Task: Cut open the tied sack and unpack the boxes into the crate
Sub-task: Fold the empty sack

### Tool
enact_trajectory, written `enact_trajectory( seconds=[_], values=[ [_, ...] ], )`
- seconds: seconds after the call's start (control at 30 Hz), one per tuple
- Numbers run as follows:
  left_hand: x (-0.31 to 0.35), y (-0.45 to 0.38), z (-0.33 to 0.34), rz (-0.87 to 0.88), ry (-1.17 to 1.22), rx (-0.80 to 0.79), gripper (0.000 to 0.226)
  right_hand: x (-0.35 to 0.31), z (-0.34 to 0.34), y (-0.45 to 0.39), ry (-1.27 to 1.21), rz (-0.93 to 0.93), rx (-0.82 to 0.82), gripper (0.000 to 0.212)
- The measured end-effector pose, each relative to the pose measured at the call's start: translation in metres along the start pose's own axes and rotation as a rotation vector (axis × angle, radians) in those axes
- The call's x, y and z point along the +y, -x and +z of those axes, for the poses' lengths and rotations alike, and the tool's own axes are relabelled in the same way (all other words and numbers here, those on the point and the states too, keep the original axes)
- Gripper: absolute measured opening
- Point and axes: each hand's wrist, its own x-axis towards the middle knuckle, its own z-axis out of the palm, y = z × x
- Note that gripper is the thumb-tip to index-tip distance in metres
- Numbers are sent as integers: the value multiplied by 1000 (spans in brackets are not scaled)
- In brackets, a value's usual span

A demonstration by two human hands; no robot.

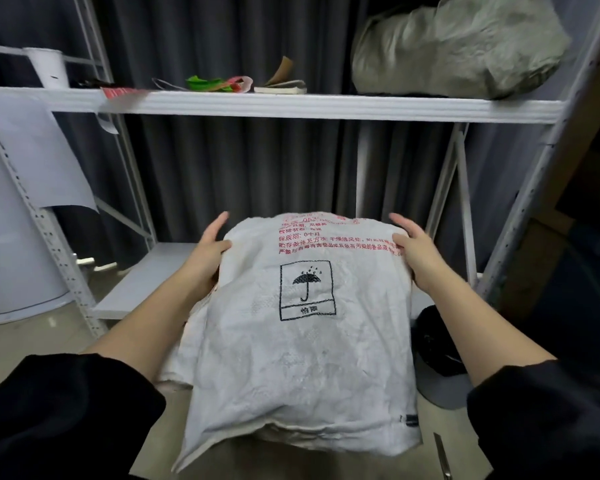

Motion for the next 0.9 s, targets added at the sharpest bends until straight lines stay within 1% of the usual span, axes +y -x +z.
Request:
enact_trajectory(
  seconds=[0.07,0.13,0.17,0.2,0.27,0.33,0.37,0.43,0.5,0.57,0.63,0.67,0.7,0.73,0.8,0.83,0.9],
  values=[
    [1,0,-6,-56,-1,-198,59,-4,-9,2,35,67,-183,51],
    [2,-1,-11,-108,-92,-302,53,-9,-16,5,39,123,-319,53],
    [3,-3,-11,-131,-137,-328,59,-10,-18,5,32,162,-368,51],
    [3,-6,-12,-147,-181,-350,69,-12,-19,5,47,193,-405,51],
    [5,-10,-12,-145,-327,-384,89,-11,-21,1,170,220,-449,59],
    [5,-14,-13,-134,-575,-384,102,-10,-19,0,344,224,-469,72],
    [5,-16,-13,-134,-700,-388,105,-10,-17,-1,451,215,-478,79],
    [3,-16,-10,-115,-895,-408,99,-9,-13,-2,660,177,-475,84],
    [-1,-19,-7,-45,-1030,-363,89,-7,-5,-3,764,89,-403,74],
    [-5,-19,-6,66,-1104,-246,72,-5,4,-4,773,-47,-248,50],
    [-7,-19,-7,208,-1133,-80,44,-1,11,-3,748,-171,-55,21],
    [-7,-18,-8,276,-1123,-1,30,0,13,-3,714,-215,8,10],
    [-5,-17,-10,328,-1110,64,22,1,13,-4,671,-250,38,4],
    [-3,-15,-13,383,-1112,106,18,1,12,-4,624,-281,38,5],
    [-1,-19,-22,424,-1101,169,18,2,12,-6,506,-307,43,15],
    [0,-21,-28,412,-1030,184,17,1,12,-6,432,-310,47,18],
    [3,-19,-35,407,-824,168,12,-4,15,-1,261,-243,23,14]
  ],
)
